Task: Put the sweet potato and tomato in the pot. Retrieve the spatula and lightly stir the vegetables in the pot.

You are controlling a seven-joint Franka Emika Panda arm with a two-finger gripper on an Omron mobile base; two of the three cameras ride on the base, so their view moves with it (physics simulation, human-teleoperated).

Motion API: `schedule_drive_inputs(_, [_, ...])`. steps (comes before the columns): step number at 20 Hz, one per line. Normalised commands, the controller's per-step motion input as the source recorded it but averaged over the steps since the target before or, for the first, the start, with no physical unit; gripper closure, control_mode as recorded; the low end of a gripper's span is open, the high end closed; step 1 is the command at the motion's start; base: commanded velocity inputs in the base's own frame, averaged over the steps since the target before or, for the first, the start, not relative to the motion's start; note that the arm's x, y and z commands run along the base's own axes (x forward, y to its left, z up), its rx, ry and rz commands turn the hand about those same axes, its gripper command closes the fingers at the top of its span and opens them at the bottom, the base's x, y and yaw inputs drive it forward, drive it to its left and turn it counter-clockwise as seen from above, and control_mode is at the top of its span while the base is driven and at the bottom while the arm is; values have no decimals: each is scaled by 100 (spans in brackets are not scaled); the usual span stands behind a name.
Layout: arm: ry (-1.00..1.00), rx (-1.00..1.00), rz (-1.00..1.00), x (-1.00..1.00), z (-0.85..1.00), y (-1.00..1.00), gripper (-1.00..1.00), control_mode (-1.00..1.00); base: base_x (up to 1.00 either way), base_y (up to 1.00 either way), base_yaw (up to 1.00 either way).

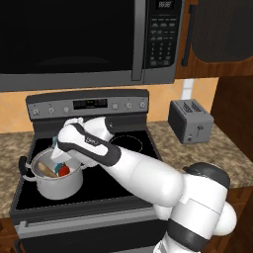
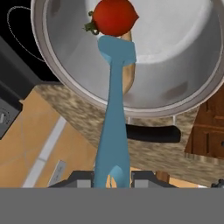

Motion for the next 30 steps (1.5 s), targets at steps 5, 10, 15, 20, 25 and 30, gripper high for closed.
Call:
schedule_drive_inputs(5, [0,0,0,-4,-7,-14,100,-100,0,0,0])
schedule_drive_inputs(10, [0,0,-1,-19,0,-12,100,-100,0,0,0])
schedule_drive_inputs(15, [1,0,-2,-16,0,-20,100,-100,0,0,0])
schedule_drive_inputs(20, [0,0,-2,6,3,0,100,-100,0,0,0])
schedule_drive_inputs(25, [0,6,0,3,0,36,100,-100,0,0,0])
schedule_drive_inputs(30, [2,16,0,0,0,35,100,-100,0,0,0])
